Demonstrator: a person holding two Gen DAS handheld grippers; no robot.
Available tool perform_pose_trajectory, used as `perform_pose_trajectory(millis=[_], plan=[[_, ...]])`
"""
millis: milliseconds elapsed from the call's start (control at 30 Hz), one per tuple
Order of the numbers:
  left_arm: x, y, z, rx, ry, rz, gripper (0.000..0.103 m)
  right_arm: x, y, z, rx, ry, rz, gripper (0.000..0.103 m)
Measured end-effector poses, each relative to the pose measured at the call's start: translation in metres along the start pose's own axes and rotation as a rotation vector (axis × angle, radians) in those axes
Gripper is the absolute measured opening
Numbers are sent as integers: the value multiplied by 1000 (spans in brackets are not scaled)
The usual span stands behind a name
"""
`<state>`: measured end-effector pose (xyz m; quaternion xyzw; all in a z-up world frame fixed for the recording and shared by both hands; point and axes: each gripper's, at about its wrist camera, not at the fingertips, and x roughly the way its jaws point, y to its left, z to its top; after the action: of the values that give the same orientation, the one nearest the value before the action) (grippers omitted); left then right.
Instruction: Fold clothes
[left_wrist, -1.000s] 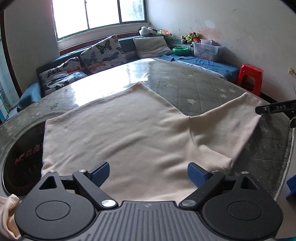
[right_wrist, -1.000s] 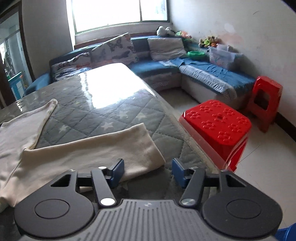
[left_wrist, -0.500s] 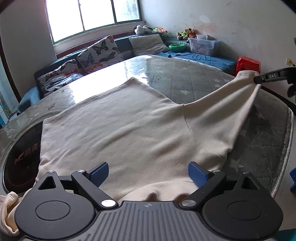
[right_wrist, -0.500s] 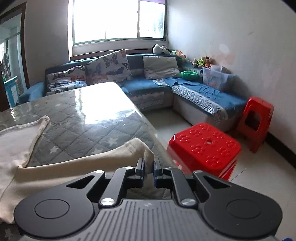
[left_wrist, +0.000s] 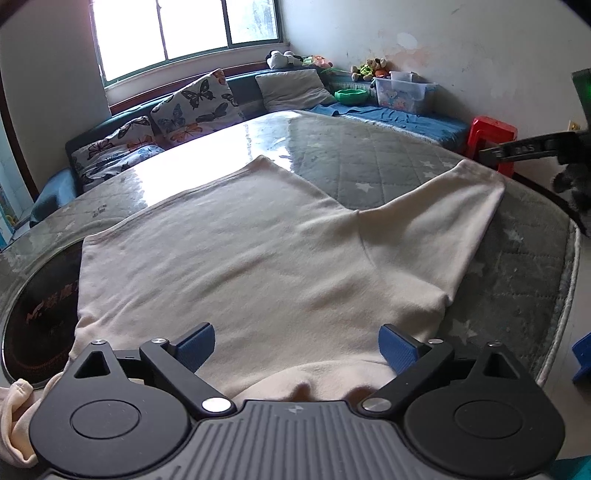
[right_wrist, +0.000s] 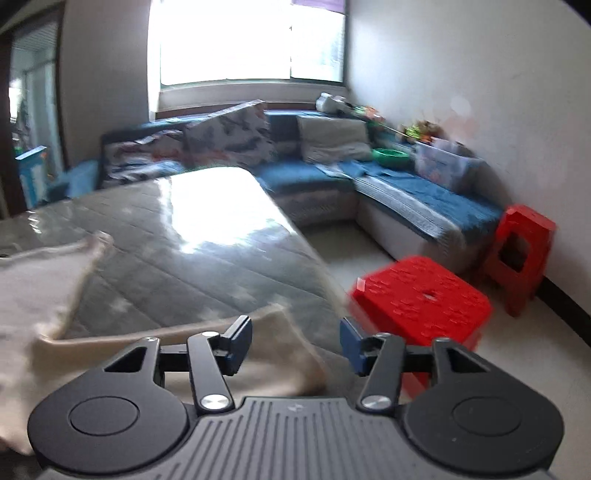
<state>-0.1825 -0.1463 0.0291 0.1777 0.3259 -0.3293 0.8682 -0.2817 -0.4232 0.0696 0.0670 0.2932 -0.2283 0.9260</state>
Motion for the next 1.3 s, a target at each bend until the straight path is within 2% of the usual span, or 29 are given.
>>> perform_pose_trajectory(millis=[133, 300, 400, 433, 533, 633, 733, 867, 1100, 1233, 1300], plan=[[-2, 0, -1, -6, -2, 2, 100, 17, 17, 2, -24, 30, 84, 59], [-8, 9, -6, -41, -2, 25, 103, 43, 27, -6, -29, 85, 92, 69], [-13, 18, -10, -78, -5, 38, 103, 43, 27, -7, -37, 77, 102, 79], [-16, 22, -11, -88, -7, 44, 103, 43, 28, -7, -37, 82, 115, 88], [-24, 34, -15, -113, -17, 78, 103, 43, 31, -4, -44, 91, 147, 93], [-31, 52, -21, -160, -20, 121, 103, 36, 39, 0, -64, 80, 163, 103], [-41, 77, -30, -239, -10, 157, 103, 25, 52, 8, -92, 56, 210, 103], [-59, 108, -46, -330, -8, 208, 103, 11, 83, 17, -141, 37, 319, 103], [-85, 158, -58, -395, -36, 367, 103, 6, 154, 15, -273, 44, 482, 103], [-86, 193, -59, -441, -36, 451, 99, 11, 185, 6, -316, 75, 529, 103], [-82, 207, -59, -454, -31, 467, 96, 11, 193, 2, -324, 88, 543, 103]])
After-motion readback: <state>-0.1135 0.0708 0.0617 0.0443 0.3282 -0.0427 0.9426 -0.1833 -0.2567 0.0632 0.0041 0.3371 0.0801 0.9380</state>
